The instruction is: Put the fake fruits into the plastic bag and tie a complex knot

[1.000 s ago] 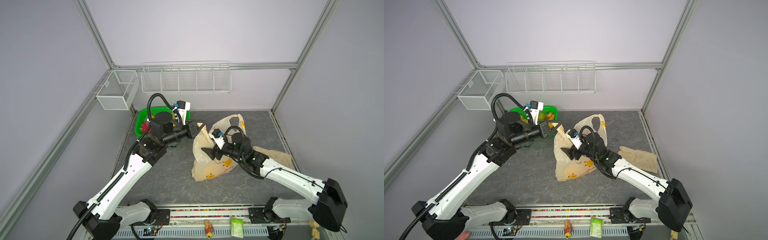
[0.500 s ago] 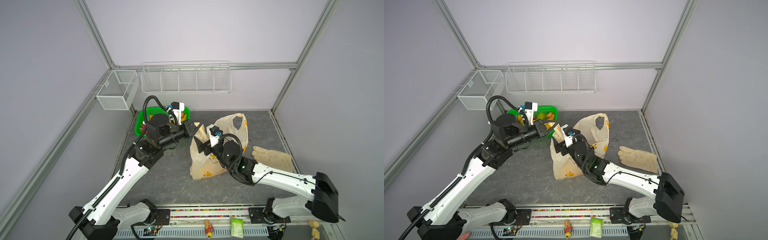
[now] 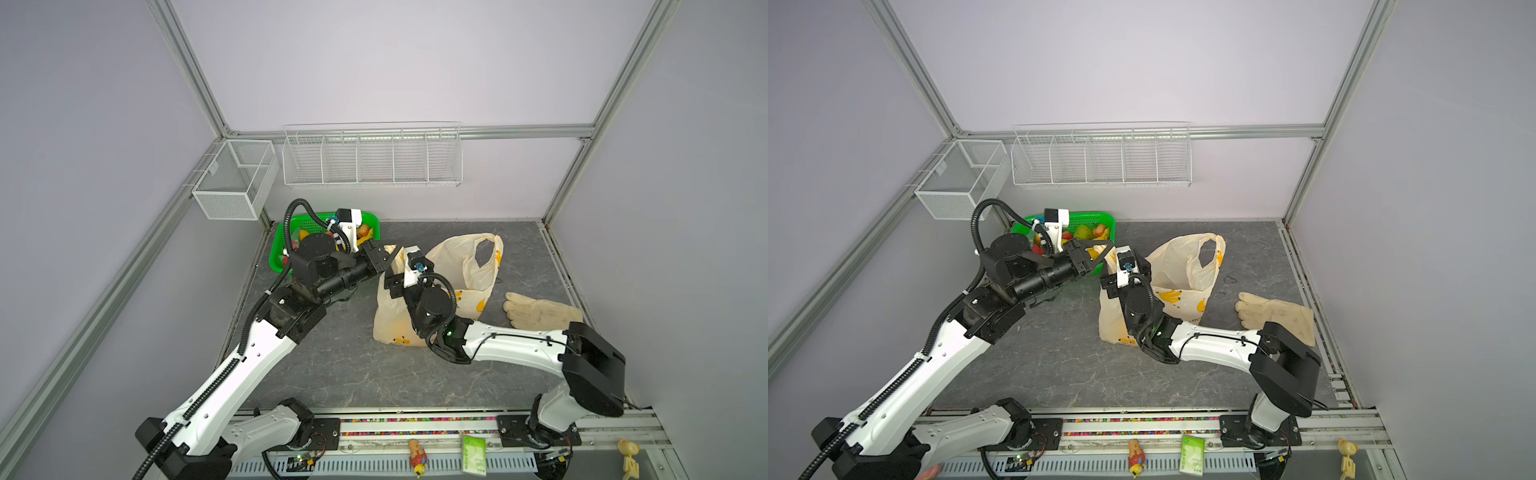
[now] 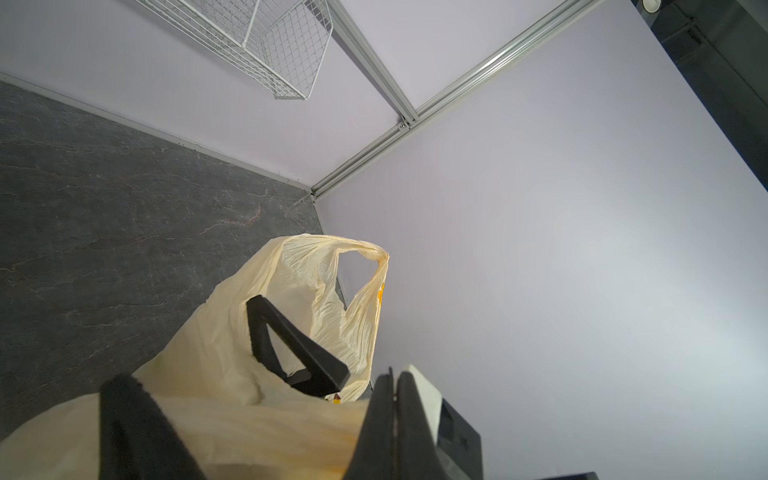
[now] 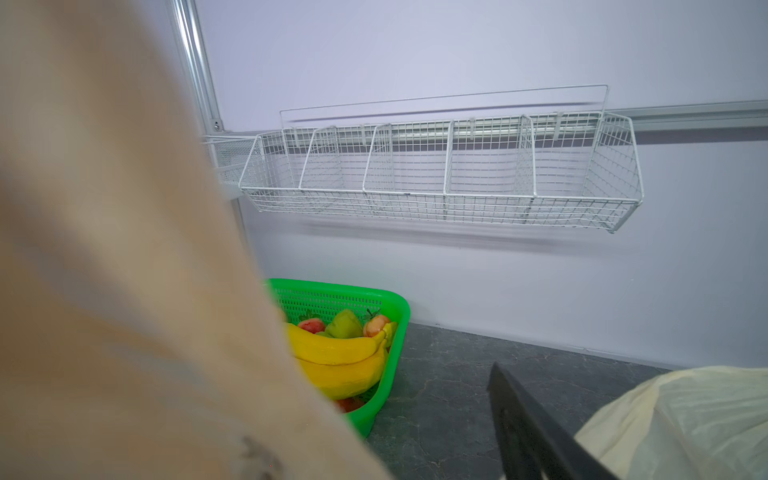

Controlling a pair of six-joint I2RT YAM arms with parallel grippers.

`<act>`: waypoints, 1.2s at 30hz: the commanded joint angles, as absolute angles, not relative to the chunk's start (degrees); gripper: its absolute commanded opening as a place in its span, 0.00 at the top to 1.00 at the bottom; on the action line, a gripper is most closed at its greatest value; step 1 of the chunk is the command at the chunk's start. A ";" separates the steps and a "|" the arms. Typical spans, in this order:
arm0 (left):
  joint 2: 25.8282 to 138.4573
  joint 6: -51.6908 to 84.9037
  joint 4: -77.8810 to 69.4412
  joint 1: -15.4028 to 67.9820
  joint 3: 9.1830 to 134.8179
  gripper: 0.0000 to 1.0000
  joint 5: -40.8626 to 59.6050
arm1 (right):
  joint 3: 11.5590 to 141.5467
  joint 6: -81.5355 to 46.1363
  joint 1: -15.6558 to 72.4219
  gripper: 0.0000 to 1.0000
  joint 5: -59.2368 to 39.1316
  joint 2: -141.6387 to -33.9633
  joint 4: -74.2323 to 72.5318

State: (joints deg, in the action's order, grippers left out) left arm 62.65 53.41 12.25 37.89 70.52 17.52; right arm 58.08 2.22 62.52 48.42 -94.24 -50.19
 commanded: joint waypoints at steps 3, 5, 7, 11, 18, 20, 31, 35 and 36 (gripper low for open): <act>60.80 55.57 9.71 37.20 70.83 1.00 15.63 | 55.38 3.29 61.73 0.40 53.26 -97.67 -56.42; 61.05 54.89 10.26 36.35 71.40 1.00 16.07 | 53.82 3.58 61.72 0.46 53.10 -97.91 -56.97; 61.87 53.98 10.85 35.26 72.18 1.00 17.20 | 52.87 3.87 61.74 0.52 52.08 -97.54 -56.95; 64.42 49.08 13.33 33.43 74.71 1.00 19.46 | 52.45 4.57 61.74 0.67 48.92 -96.82 -54.81; 71.14 37.95 19.07 31.49 82.42 1.00 26.73 | 52.75 4.05 60.77 0.72 40.81 -95.45 -49.29; 72.51 35.20 20.37 31.14 84.02 1.00 28.62 | 51.64 4.02 60.06 0.51 36.89 -93.51 -47.94; 74.53 29.16 23.01 30.38 86.92 1.00 33.30 | 55.01 5.35 50.53 0.11 3.75 -78.96 -21.13; 74.94 29.06 22.99 30.25 87.27 1.00 34.43 | 58.51 8.29 45.72 0.11 -11.51 -77.66 -14.02; 74.93 29.00 22.94 30.25 87.28 1.00 34.66 | 59.90 8.58 44.58 0.11 -15.55 -78.08 -12.28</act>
